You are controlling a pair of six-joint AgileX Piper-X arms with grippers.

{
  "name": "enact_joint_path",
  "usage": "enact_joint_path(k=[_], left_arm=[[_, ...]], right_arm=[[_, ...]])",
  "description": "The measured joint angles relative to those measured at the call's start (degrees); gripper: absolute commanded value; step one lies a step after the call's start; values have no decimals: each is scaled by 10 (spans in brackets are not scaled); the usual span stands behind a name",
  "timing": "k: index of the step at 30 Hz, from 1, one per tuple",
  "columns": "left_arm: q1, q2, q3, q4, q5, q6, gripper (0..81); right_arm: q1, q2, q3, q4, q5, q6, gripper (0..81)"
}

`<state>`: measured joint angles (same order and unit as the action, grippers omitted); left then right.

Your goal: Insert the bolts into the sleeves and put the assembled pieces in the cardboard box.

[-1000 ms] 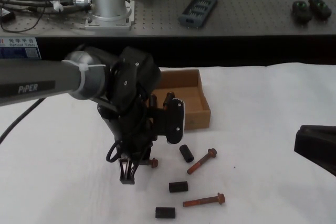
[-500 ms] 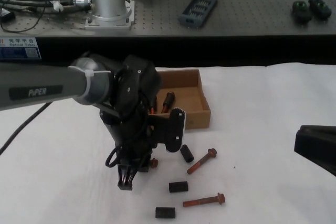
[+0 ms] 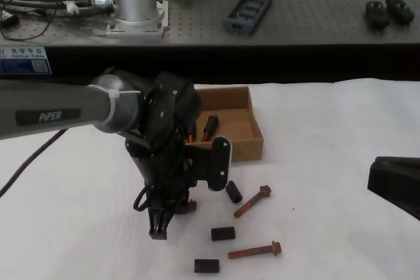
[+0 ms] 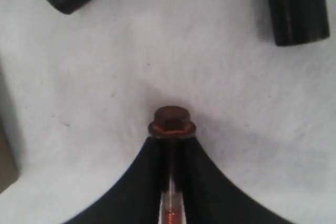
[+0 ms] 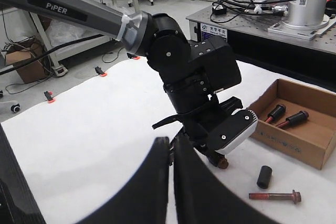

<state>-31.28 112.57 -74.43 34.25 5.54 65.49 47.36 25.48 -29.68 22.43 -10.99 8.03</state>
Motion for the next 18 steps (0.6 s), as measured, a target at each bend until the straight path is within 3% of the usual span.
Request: enact_joint_path(k=[4, 11, 18], left_arm=[[0, 0, 0, -2, 5, -80, 6], [5, -69, 2, -58, 103, -274, 6], [5, -178, 2, -73, 142, -353, 6]], right_arm=[[0, 0, 0, 10, 7, 0, 32], [0, 16, 0, 86, 31, -10, 32], [0, 82, -9, 102, 26, -66, 31]])
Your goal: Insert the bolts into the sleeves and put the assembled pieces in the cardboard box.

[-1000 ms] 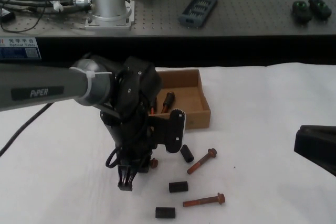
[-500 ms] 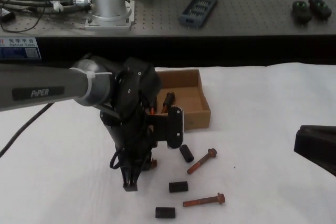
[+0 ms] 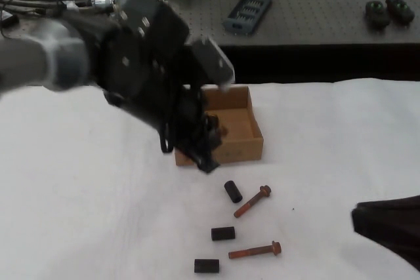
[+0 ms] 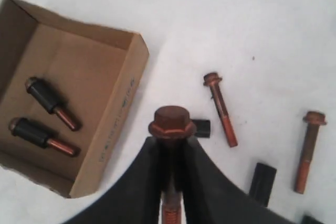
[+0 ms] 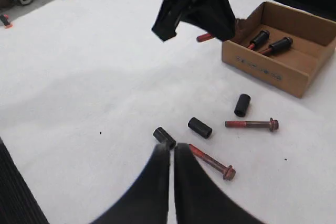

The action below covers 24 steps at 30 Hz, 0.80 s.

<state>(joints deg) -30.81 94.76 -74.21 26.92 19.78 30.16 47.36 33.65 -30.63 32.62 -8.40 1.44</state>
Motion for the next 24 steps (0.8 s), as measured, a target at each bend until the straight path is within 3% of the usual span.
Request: enact_joint_path(k=[7, 14, 24], left_arm=[[12, -65, 0, 0, 34, -40, 6], [53, -159, 79, -43, 77, -93, 6], [97, -368, 329, -204, 135, -207, 6]], right_arm=[[0, 141, -50, 32, -31, -127, 18], [0, 250, -97, 35, -47, -176, 274], [0, 409, -179, 42, -51, -216, 274]])
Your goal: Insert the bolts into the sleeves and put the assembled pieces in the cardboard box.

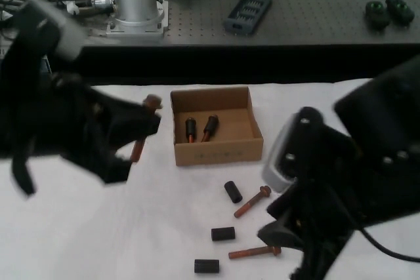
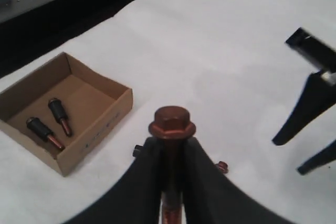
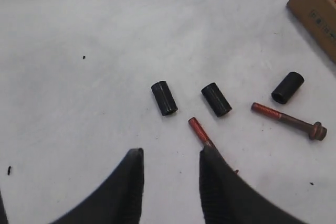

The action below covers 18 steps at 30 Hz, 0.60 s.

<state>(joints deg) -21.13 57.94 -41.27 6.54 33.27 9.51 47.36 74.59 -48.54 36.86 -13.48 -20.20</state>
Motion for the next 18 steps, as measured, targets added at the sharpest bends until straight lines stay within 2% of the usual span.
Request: enact_joint_path(k=[7, 12, 18], left_arm=[[0, -105, 90, -65, 3, -63, 6], [2, -149, 122, -69, 3, -70, 6], [8, -178, 128, -70, 3, -71, 6]], right_arm=[[28, 121, -87, 55, 3, -56, 274], [53, 185, -131, 97, 23, -90, 274], [62, 238, -166, 118, 41, -100, 274]])
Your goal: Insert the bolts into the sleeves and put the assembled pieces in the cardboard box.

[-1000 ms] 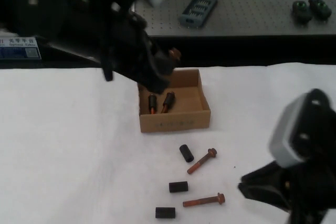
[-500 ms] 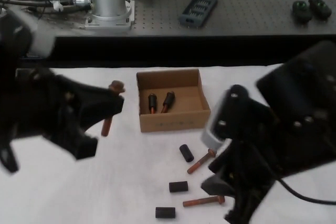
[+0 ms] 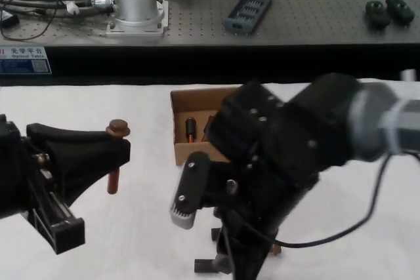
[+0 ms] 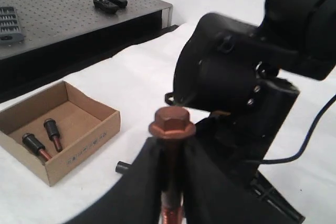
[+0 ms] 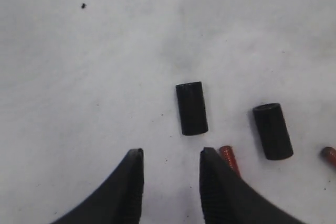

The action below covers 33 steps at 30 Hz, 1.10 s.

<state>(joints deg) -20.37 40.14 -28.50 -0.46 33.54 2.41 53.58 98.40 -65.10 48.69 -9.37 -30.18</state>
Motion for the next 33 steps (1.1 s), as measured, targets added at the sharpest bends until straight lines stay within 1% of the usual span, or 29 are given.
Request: enact_joint_path(k=[4, 8, 12, 21, 33], left_arm=[[9, -13, 0, -1, 0, -1, 6], [34, -34, 0, -1, 0, -13, 6], [43, -35, 0, -1, 0, -17, 6], [43, -35, 1, 1, 13, -19, 6], [43, -35, 1, 5, 13, -24, 6]], right_arm=[[1, 37, -32, 5, 13, -3, 274], [3, 61, -61, 5, 15, -3, 274], [5, 81, -82, 7, 15, -3, 274], [5, 107, -84, 29, 15, -3, 278], [5, 129, -89, 22, 15, -3, 278]])
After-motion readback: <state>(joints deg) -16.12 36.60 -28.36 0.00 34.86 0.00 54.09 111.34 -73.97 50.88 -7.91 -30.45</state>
